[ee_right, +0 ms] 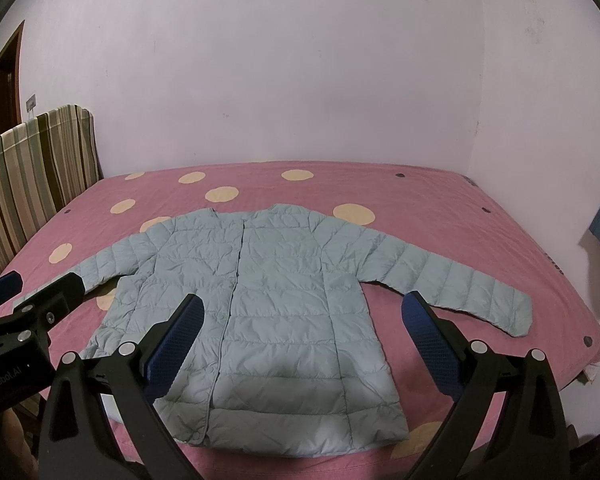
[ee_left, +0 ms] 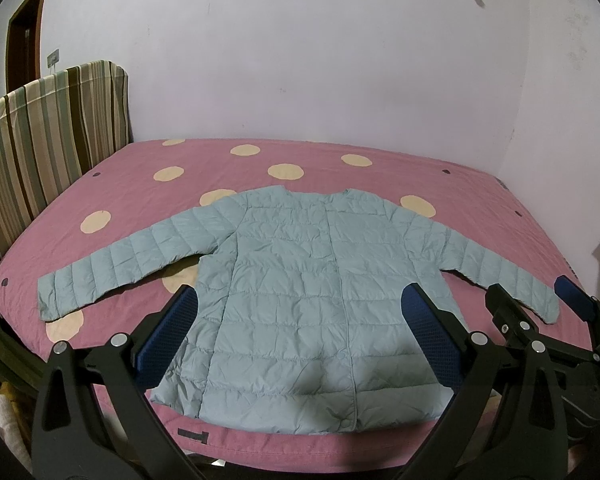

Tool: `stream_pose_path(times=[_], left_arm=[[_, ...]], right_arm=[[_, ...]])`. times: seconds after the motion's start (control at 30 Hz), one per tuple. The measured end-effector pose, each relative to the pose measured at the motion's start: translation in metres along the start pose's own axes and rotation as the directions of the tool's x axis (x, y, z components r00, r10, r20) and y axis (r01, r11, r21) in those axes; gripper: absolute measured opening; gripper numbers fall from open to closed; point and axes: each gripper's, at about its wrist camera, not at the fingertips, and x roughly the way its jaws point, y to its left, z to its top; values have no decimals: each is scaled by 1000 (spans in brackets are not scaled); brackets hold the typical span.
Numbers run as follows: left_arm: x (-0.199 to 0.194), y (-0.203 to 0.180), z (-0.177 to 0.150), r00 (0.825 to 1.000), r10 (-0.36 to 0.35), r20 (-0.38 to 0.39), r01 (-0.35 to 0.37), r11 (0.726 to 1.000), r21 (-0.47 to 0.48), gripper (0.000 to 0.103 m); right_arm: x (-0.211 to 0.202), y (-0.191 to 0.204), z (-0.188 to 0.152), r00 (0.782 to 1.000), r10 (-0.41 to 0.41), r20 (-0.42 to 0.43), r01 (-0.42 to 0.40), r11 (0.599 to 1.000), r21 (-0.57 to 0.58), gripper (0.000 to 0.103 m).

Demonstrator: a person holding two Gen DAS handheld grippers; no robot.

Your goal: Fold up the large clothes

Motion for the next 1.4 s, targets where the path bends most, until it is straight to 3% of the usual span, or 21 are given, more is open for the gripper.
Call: stream_pose_path(times=[0.33, 0.57, 0.7, 0.83, 0.97, 1.13, 1.23, 1.3, 1.33, 1.4], left_arm=[[-1, 1, 3, 1000, -4, -14, 4, 1000, -1, 101], [27, 15, -3, 998, -7, -68, 5, 1000, -19, 101], [57, 28, -6, 994, 25, -102, -30, 999, -46, 101], [92, 64, -11, 983, 114, -144, -130, 985, -109, 101], [131, 112, -18, 955, 209, -209, -247, 952, -179, 101], [167, 177, -34, 897, 327, -297, -405, 878, -255, 101], [180, 211, -44, 850, 413, -329, -502, 823, -265, 101], [192, 231, -53, 821, 447, -356, -548, 793, -267, 101], [196, 242, -58, 807, 457, -374, -567, 776, -274, 101], [201, 254, -66, 790, 468, -397, -591, 753, -290, 101]], right_arm=[[5, 1, -3, 1000, 3, -9, -3, 1000, 2, 98], [35, 0, -8, 998, 22, -51, -22, 1000, 10, 98], [57, -8, -13, 996, 33, -80, -29, 999, 42, 98], [82, -32, -19, 994, 26, -106, -12, 992, 125, 98], [108, -70, -29, 992, -48, -119, 74, 972, 222, 98], [140, -133, -37, 973, -106, -204, 169, 930, 327, 98], [149, -177, -48, 965, -140, -220, 225, 875, 430, 98], [150, -211, -58, 959, -154, -236, 258, 815, 518, 97], [151, -222, -63, 956, -157, -249, 271, 795, 542, 94], [154, -246, -72, 943, -177, -281, 312, 757, 574, 68]])
